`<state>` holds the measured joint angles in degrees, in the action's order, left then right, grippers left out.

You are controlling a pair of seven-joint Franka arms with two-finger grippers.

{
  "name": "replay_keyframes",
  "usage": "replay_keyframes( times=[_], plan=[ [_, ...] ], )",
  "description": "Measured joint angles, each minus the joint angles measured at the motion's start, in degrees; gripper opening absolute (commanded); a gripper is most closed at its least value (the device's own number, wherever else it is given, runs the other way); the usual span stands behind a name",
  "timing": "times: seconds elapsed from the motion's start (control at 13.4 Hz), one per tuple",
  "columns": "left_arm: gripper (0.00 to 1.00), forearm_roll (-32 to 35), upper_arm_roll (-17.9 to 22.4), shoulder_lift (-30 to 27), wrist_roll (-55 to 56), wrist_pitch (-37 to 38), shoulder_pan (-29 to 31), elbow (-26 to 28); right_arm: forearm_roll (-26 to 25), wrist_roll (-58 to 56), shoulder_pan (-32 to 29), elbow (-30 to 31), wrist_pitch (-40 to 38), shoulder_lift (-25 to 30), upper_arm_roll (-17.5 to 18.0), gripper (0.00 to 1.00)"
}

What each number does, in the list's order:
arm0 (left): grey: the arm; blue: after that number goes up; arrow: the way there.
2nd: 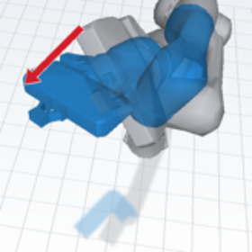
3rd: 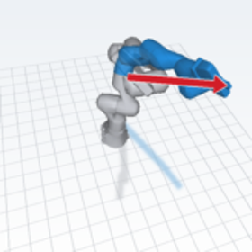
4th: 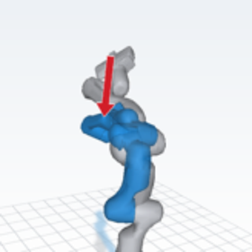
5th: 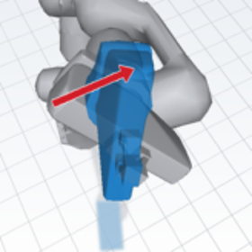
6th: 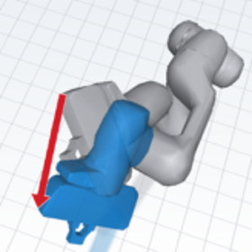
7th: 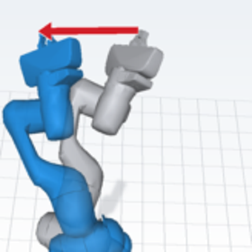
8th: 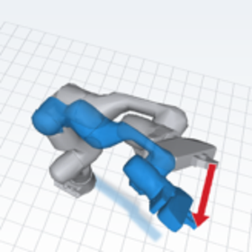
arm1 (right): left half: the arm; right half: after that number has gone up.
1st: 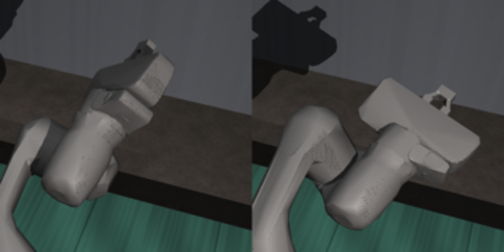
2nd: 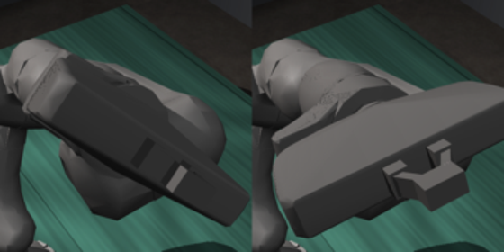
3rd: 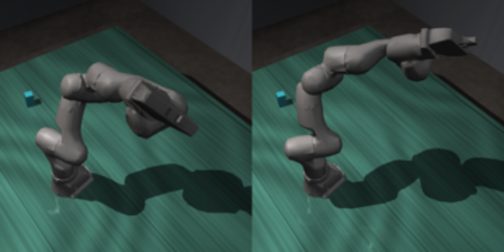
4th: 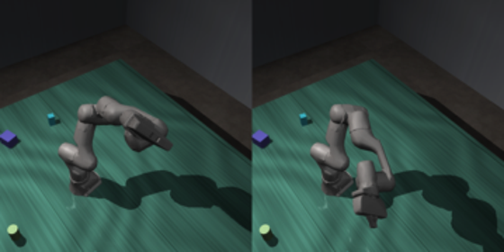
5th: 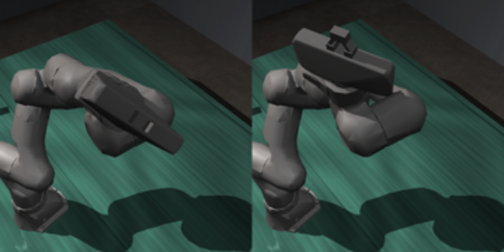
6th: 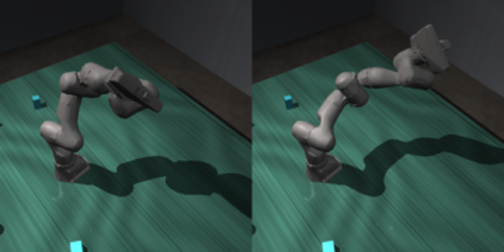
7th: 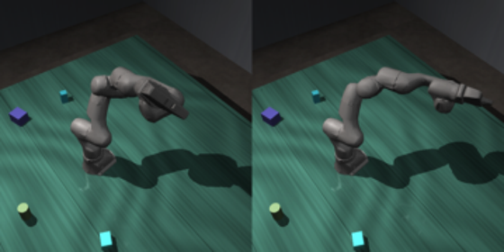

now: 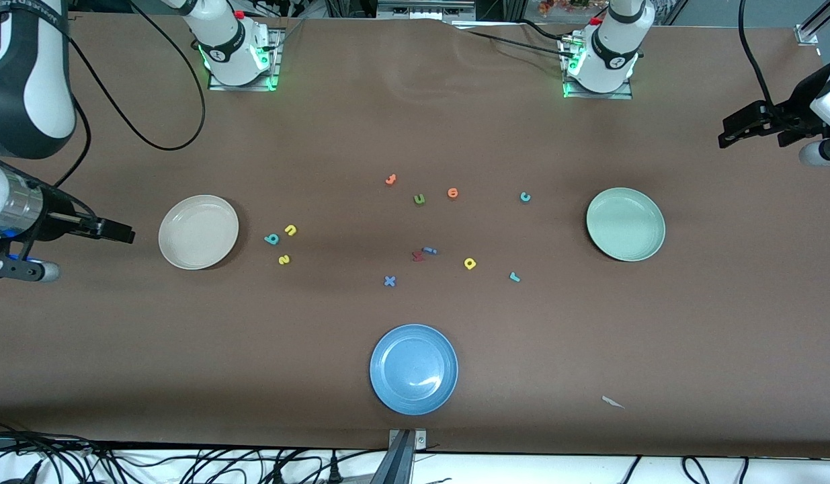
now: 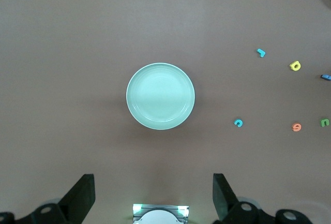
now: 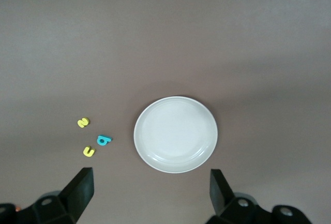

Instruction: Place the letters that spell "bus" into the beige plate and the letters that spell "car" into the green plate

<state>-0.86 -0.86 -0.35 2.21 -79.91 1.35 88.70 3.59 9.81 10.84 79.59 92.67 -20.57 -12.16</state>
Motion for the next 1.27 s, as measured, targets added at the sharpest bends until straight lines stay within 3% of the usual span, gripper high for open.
replay_keyframes(
  times=[0.37, 0.82, 1.27],
  plan=[
    [1.0, 0.0, -0.5, 1.6, 0.0, 0.2, -0.2, 0.0, 0.5, 13.1, 5.9, 1.8, 1.2, -1.6, 0.4, 0.99],
    [1.0, 0.0, -0.7, 2.8, 0.0, -2.0, -0.2, 2.8, 2.4, 36.1, 14.5, 12.0, 10.2, -2.2, 0.8, 0.99],
    [1.0, -0.5, -2.4, 1.4, -0.1, -11.3, -0.7, 13.0, 2.4, 50.7, 23.7, 33.0, 34.9, -2.2, 1.0, 0.99]
  ],
)
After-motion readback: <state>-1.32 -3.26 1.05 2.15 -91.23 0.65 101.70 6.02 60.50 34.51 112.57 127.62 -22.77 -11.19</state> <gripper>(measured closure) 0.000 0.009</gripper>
